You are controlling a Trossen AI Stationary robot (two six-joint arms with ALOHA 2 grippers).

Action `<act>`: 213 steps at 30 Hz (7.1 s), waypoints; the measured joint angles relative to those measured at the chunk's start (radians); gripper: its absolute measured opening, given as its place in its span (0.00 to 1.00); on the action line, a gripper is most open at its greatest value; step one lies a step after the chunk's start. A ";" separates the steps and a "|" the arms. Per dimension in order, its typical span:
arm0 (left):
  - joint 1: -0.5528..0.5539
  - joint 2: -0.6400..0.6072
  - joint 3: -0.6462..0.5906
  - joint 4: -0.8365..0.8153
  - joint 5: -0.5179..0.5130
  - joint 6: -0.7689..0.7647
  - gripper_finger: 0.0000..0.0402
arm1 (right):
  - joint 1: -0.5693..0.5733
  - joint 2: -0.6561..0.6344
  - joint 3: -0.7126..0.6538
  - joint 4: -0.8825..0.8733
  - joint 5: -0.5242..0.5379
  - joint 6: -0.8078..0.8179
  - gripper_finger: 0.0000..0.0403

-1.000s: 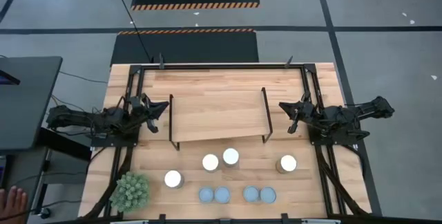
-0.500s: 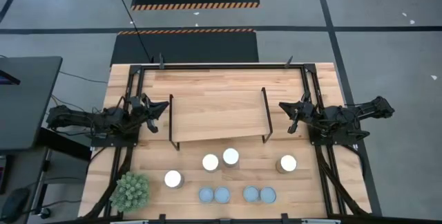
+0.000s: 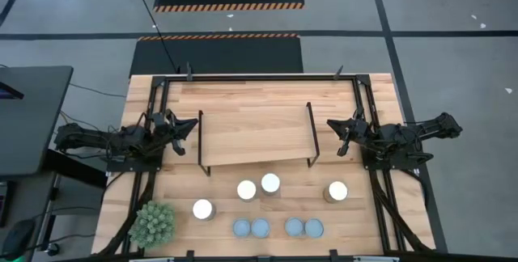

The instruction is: Pick and place cans onto a shelf

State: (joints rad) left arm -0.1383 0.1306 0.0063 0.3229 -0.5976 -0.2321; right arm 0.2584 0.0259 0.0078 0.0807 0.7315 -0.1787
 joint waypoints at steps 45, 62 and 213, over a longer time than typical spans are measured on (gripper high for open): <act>0.002 0.000 0.000 0.360 0.032 -0.566 0.04 | -0.001 0.000 0.000 0.475 -0.018 0.582 0.08; -0.002 0.207 0.481 -0.184 0.331 -0.306 0.11 | -0.001 0.021 0.058 0.632 -0.069 0.801 0.08; -0.246 1.577 1.854 -1.650 0.668 -0.167 0.77 | 0.021 0.696 0.874 -0.442 -0.385 0.667 0.02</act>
State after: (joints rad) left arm -0.3839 1.7073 1.8600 -1.3268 0.0707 -0.3996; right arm 0.2790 0.7216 0.8814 -0.3611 0.3466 0.4884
